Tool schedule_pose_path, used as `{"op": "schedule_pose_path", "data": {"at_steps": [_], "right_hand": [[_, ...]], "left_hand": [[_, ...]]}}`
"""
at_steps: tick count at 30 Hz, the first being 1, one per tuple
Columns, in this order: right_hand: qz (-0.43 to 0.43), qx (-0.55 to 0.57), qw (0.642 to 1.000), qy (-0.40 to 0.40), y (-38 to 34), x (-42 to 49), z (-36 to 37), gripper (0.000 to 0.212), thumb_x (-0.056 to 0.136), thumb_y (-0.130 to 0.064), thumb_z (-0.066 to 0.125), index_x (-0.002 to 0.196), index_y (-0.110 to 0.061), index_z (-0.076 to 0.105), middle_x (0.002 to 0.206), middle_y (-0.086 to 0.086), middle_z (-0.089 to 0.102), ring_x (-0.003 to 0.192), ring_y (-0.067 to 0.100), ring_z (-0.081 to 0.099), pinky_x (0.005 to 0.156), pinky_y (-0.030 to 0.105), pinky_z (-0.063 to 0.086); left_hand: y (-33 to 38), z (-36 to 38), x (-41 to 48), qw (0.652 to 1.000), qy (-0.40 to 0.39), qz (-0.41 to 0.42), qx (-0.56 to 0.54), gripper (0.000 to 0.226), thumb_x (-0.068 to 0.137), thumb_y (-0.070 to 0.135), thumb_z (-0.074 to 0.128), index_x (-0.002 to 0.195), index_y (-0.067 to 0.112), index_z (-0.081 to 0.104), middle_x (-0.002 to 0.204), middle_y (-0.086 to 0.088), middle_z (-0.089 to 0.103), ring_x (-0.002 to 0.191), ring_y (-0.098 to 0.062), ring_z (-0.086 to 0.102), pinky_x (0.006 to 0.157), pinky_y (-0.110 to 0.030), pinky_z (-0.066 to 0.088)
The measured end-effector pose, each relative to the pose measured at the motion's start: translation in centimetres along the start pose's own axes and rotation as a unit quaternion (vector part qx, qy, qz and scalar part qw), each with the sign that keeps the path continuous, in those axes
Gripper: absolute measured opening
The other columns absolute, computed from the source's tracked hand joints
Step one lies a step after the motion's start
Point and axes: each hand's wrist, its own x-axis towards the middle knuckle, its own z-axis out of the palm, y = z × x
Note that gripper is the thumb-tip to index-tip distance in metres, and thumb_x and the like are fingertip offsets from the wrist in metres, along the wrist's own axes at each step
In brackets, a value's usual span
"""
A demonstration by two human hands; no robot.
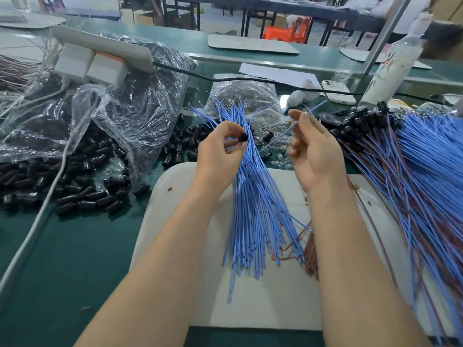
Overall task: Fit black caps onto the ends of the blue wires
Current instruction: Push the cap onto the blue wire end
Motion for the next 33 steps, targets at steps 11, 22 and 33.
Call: {"op": "schedule_pose_path", "data": {"at_steps": [11,22,33], "right_hand": [[-0.180,-0.088,0.979,0.023,0.8,-0.9,1.8,0.021,0.101,-0.014,0.044,0.086,-0.013,0.058,0.075,0.005,0.068,0.063,0.013,0.066,0.060,0.022,0.053],[-0.213,-0.153,0.965,0.030,1.2,-1.0,1.9,0.018,0.101,-0.014,0.044,0.090,-0.009,0.057,0.077,0.009,0.066,0.065,0.016,0.066,0.061,0.023,0.052],[-0.140,-0.072,0.987,0.042,0.9,-0.9,1.7,0.023,0.100,-0.012,0.047,0.083,-0.008,0.061,0.068,0.003,0.069,0.061,0.014,0.067,0.057,0.020,0.053]], "left_hand": [[-0.3,0.1,0.1,1.000,0.002,0.009,0.018,0.022,0.088,0.001,0.060,0.093,0.023,0.059,0.089,0.009,0.064,0.089,-0.010,0.065,0.082,-0.020,0.052],[-0.2,0.1,-0.1,0.991,-0.021,0.048,0.122,0.026,0.092,0.008,0.055,0.113,0.021,0.066,0.105,0.001,0.064,0.089,-0.003,0.056,0.083,-0.015,0.043],[0.0,0.4,-0.4,0.977,-0.019,0.085,0.194,0.019,0.090,0.018,0.062,0.108,0.014,0.066,0.096,0.007,0.064,0.097,-0.012,0.057,0.095,-0.034,0.042]]}}
